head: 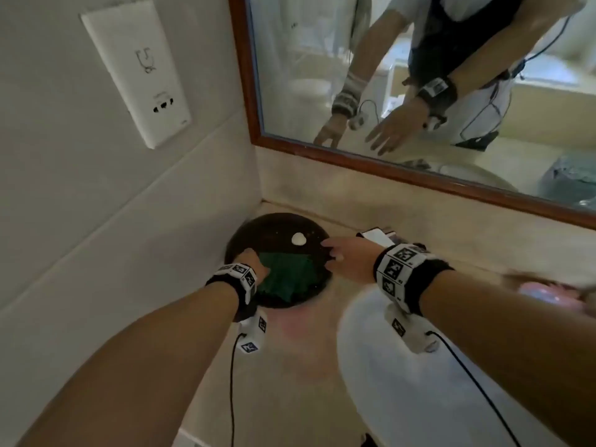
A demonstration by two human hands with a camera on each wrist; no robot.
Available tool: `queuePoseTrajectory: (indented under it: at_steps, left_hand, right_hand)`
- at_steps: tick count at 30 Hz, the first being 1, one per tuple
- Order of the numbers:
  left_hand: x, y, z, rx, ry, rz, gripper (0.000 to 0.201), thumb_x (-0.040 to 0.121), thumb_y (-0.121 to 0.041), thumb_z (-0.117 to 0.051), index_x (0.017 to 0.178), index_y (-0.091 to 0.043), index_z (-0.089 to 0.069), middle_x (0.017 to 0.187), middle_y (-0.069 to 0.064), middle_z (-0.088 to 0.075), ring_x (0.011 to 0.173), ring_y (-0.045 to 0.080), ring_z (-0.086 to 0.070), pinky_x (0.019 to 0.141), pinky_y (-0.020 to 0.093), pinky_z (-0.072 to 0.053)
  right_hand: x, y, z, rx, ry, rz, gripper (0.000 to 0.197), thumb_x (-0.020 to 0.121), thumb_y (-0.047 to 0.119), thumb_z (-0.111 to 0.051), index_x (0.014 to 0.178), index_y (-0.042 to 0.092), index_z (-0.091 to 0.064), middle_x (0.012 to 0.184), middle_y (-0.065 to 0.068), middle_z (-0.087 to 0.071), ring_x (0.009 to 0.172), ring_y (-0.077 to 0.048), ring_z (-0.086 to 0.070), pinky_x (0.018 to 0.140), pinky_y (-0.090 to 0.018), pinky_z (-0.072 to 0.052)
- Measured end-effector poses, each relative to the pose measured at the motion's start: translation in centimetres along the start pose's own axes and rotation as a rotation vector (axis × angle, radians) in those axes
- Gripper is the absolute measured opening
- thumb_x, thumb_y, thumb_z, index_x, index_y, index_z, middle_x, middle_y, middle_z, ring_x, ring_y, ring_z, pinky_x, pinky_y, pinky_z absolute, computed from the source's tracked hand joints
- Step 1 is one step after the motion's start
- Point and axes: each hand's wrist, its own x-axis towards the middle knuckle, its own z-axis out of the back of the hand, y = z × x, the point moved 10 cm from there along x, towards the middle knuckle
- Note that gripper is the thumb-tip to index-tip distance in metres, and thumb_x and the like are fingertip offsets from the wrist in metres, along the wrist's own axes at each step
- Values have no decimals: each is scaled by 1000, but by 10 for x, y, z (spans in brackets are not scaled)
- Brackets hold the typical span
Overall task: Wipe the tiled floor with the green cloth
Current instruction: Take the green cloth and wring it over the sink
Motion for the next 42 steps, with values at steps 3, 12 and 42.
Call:
queuePoseTrajectory:
  at_steps: [3, 12, 42]
  left_hand:
    - [13, 6, -5, -54, 24, 71, 67, 84, -33, -77, 133, 2, -48, 132, 20, -56, 119, 36, -55, 99, 41, -48]
    - [17, -33, -6, -219, 29, -160, 30, 89, -20, -65, 117, -8, -65, 117, 15, -65, 108, 32, -61, 97, 37, -48]
    - [-387, -363, -196, 46, 668, -1096, 43, 73, -24, -72, 114, -16, -68, 103, 4, -74, 95, 21, -70, 87, 47, -57]
  right_hand:
    - [9, -5, 2, -8, 23, -6, 58, 103, 34, -50, 156, 25, -28, 151, -2, -47, 134, -22, -48, 103, -26, -38]
    - [22, -21, 1, -45, 43, -31, 57, 102, 34, -50, 155, 25, -30, 148, -1, -50, 130, -22, -51, 104, -29, -40]
    - [-367, -269, -19, 308, -406, -391, 18, 93, 36, -62, 86, 20, -68, 82, 0, -67, 76, -18, -63, 72, -31, -51]
